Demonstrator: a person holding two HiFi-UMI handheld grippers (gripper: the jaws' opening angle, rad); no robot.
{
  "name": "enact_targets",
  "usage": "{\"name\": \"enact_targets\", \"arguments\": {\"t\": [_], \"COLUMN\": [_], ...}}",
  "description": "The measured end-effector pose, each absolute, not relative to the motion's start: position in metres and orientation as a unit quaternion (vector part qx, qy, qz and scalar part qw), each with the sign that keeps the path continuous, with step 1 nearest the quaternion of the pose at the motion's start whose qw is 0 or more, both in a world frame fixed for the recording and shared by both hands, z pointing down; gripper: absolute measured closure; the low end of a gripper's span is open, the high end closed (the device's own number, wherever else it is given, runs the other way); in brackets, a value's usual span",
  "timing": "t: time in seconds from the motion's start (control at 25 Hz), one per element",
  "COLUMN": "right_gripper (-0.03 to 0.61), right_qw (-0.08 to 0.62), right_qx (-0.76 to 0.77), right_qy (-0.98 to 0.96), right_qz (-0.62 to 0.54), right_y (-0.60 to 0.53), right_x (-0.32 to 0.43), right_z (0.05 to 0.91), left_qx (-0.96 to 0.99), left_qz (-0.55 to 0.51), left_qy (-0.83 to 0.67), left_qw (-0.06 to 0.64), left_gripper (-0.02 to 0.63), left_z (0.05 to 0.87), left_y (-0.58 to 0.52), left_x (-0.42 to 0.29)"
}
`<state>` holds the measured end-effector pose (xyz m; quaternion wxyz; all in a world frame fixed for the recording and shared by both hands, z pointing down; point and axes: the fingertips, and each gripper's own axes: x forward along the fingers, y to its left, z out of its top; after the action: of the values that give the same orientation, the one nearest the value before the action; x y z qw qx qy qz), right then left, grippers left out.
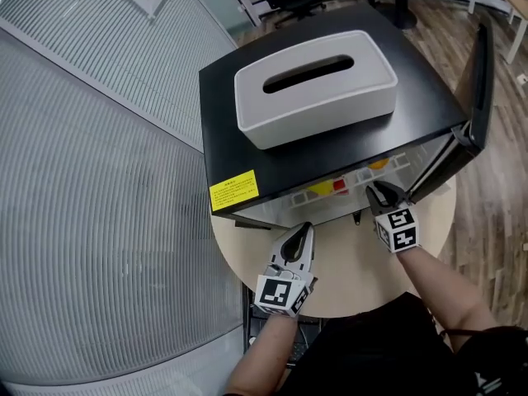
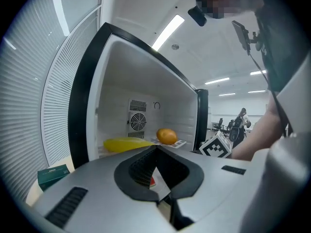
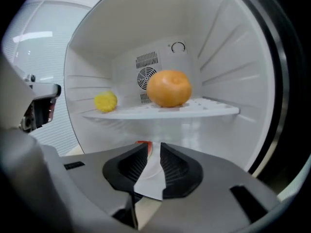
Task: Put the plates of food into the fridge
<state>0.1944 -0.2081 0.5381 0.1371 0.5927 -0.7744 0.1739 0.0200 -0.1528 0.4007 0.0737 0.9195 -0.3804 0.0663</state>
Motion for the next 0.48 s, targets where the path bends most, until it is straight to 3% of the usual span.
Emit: {"name": "enact_targets", "arguments": {"t": [0.16,0.28,0.48], "right_gripper": [0.502,0.559,0.569], "right_qw": [0.121,0.115,0.101], "right_qx": [0.58,0.573,0.571], "right_qy": [-0.791,-0.796,-0.804], "right_qz": [0.154,0.157,0.134], "right_y": [-0.189,-0.176,-0.152], "right_x": [0.19,0.189,0.193], "right_z": [0.511,0.495,0.453], "left_qx": [0.924,0.924,0.924], "left_qz": [0.06,0.055,0.045], "left_qy": [-0.372,-0.372,-0.378], "left_qw": [0.064,0.06,0.049], "left_gripper": [0.611,0.611,0.611], "left_z": [0.393,0.386,0.362], "left_y": [-0.141,-0.135,-0.122], "left_x": [0.023,0.019,0.009]}}
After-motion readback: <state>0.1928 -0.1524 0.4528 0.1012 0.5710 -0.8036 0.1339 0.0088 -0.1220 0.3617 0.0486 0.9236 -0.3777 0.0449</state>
